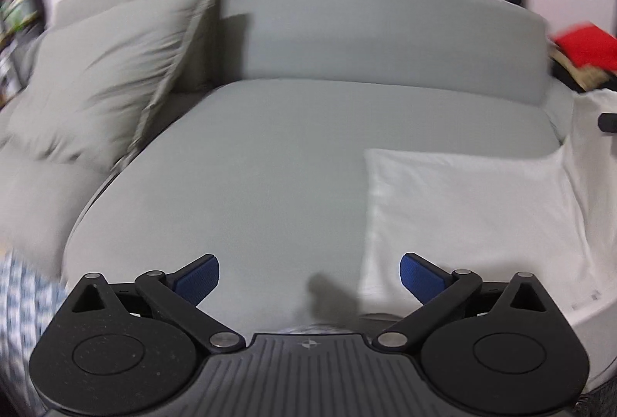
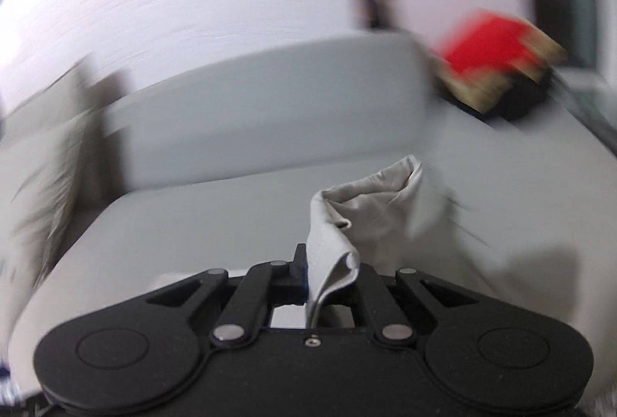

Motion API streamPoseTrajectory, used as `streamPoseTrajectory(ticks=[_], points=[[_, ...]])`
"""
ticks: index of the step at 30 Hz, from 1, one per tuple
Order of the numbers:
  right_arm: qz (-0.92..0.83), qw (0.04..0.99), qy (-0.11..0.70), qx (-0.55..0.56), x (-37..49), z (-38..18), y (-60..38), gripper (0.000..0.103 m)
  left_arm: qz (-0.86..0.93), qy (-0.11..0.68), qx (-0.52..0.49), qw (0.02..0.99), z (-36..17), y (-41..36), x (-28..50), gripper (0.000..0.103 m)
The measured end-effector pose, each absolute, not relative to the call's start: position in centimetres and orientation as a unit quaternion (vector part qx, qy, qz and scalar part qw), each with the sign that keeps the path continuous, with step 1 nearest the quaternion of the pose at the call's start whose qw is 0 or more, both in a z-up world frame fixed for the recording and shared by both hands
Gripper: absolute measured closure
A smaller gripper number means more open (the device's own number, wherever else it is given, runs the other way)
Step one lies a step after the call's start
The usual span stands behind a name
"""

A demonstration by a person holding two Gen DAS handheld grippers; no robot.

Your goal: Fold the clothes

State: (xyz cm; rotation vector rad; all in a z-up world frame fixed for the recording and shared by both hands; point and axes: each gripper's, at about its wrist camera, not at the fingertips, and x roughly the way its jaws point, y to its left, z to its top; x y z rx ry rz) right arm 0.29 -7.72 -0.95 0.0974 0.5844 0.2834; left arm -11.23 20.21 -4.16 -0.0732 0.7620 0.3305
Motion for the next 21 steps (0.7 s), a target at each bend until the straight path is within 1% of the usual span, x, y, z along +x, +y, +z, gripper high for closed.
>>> streamPoseTrajectory(ticks=[2, 4, 8, 9, 13, 18, 21], points=[[0.189, 0.942, 0.277, 0.001, -0.3, -1.0, -3.2, 0.100, 0.182, 0.373, -0.055, 0.908, -4.5, 21.2, -11.4, 0.001], [0.234, 0.925, 0.297, -0.035, -0.1, -2.5, 0.9, 0.100, 0.194, 0.384, -0.071, 0.900, -5.2, 22.0, -11.2, 0.001], [0.274, 0.866, 0.412, -0.075, 0.8, -9.0, 7.1, 0.100, 0.207, 0.400, -0.093, 0.888, -6.1, 22.7, -11.8, 0.001], [0.270, 0.859, 0.428, -0.076, 0.8, -10.1, 7.7, 0.100, 0.206, 0.402, -0.097, 0.887, -6.3, 22.8, -12.0, 0.001], [0.260, 0.866, 0.425, -0.044, 0.3, -9.9, 6.6, 0.100, 0.201, 0.408, -0.104, 0.884, -7.0, 22.7, -12.2, 0.001], [0.257, 0.872, 0.415, 0.024, -0.1, -6.3, 4.6, 0.100, 0.204, 0.410, -0.122, 0.881, -7.3, 23.1, -11.8, 0.001], [0.265, 0.870, 0.416, 0.022, -0.6, -5.4, 5.4, 0.100, 0.211, 0.408, -0.122, 0.880, -7.2, 23.3, -11.9, 0.001]])
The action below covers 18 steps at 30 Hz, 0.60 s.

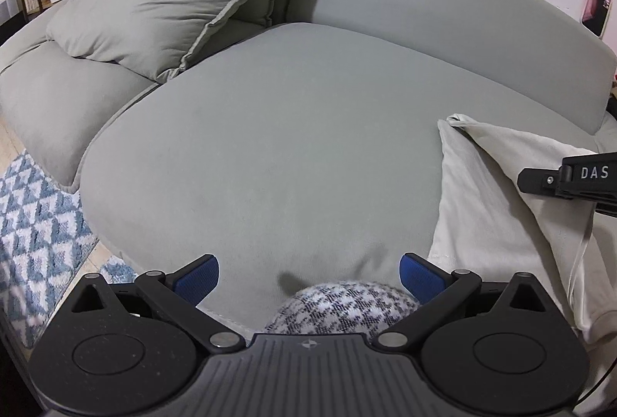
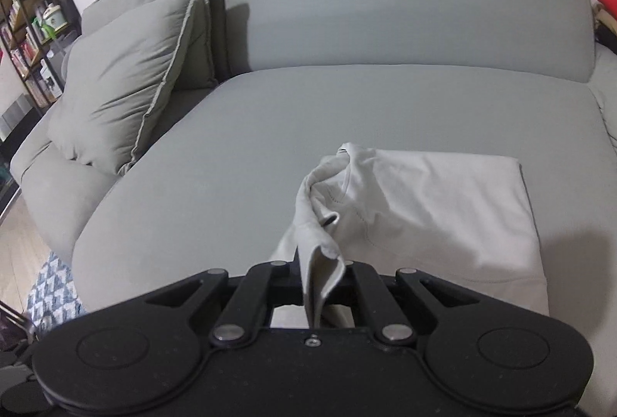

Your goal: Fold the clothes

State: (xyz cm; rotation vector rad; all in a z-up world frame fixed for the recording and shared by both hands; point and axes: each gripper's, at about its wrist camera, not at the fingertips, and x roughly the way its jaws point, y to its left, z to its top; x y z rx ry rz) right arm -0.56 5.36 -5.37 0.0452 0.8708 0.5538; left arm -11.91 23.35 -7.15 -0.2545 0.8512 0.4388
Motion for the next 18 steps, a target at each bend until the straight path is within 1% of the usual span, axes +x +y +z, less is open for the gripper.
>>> streamPoseTrajectory(ticks=[5, 9, 11, 12, 13, 14, 17, 18], points=[[0.277, 0.855, 0.439, 0.006, -1.0, -6.2, 7.0, 0.100, 0.226, 0.404, -0.117, 0.879, -6.7, 23.7, -12.5, 0.001], [0.319, 0.837, 0.443, -0.044, -2.0, -7.0, 8.4, 0.099, 0.236, 0.404, -0.120, 0.875, -6.5, 23.8, -12.6, 0.001], [0.353, 0.820, 0.448, -0.043, -2.1, -7.1, 8.1, 0.090, 0.237, 0.403, -0.113, 0.877, -6.3, 23.5, -12.6, 0.001], [0.371, 0.811, 0.451, -0.041, -2.1, -7.1, 7.9, 0.085, 0.238, 0.401, -0.109, 0.878, -6.2, 23.4, -12.7, 0.001], [0.390, 0.803, 0.451, -0.016, -2.2, -6.6, 6.9, 0.067, 0.238, 0.399, -0.106, 0.879, -6.1, 23.3, -12.7, 0.001], [0.404, 0.795, 0.452, 0.008, -2.3, -5.9, 5.9, 0.054, 0.239, 0.396, -0.103, 0.881, -6.0, 23.3, -12.8, 0.001], [0.411, 0.794, 0.445, 0.049, -2.5, -3.6, 1.5, 0.053, 0.227, 0.378, -0.092, 0.893, -5.4, 22.8, -13.2, 0.004], [0.401, 0.800, 0.442, 0.063, -2.4, -3.1, -0.2, 0.054, 0.213, 0.368, -0.092, 0.901, -5.2, 22.6, -13.4, 0.009]])
